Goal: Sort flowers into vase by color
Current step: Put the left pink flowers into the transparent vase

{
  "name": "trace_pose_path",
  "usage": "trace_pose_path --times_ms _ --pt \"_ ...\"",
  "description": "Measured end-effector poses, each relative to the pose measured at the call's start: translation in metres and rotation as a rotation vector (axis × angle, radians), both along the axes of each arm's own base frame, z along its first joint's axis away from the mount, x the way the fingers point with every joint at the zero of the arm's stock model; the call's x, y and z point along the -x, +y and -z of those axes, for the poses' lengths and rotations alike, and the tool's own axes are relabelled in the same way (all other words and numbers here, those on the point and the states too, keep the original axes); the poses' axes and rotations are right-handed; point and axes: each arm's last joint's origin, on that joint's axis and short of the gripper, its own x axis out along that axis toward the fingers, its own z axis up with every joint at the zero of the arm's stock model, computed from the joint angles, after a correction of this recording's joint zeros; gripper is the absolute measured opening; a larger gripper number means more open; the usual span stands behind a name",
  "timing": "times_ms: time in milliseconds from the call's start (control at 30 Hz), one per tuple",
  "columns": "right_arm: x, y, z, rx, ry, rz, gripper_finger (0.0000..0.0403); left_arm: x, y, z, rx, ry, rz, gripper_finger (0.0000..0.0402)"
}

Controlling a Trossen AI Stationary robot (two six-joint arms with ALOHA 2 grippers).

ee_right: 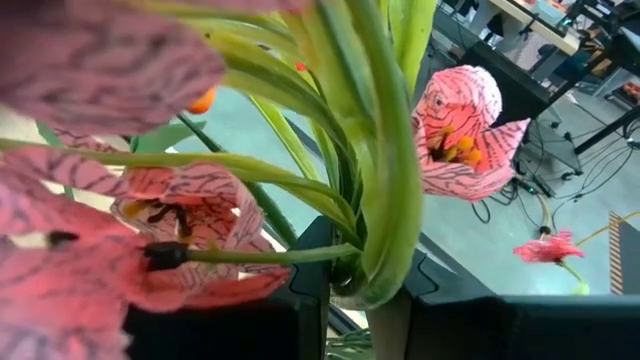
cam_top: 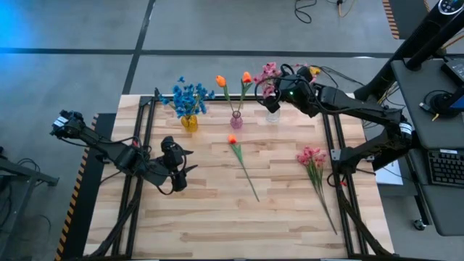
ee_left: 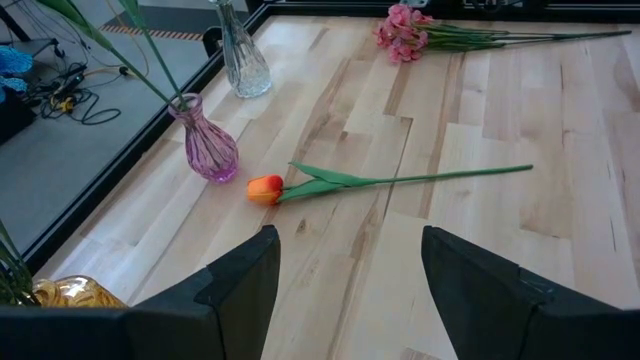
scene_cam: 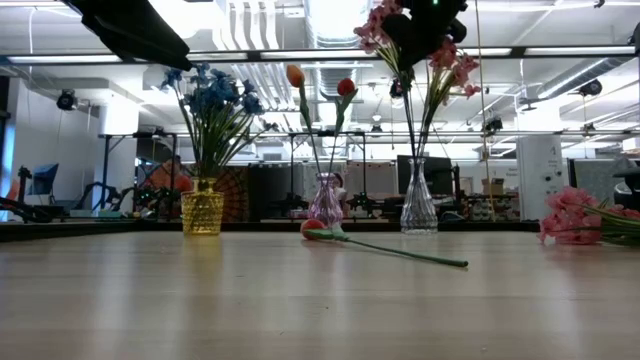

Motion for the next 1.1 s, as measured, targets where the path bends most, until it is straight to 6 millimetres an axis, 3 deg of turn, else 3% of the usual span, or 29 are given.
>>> trace_pose_path --times_ms 1100 --pt "-0.0011 -0.0004 0.0088 -0.002 0.021 -0.003 0.0038 0.0000 0.0001 0.0000 0.000 0.000 0.000 0.0225"
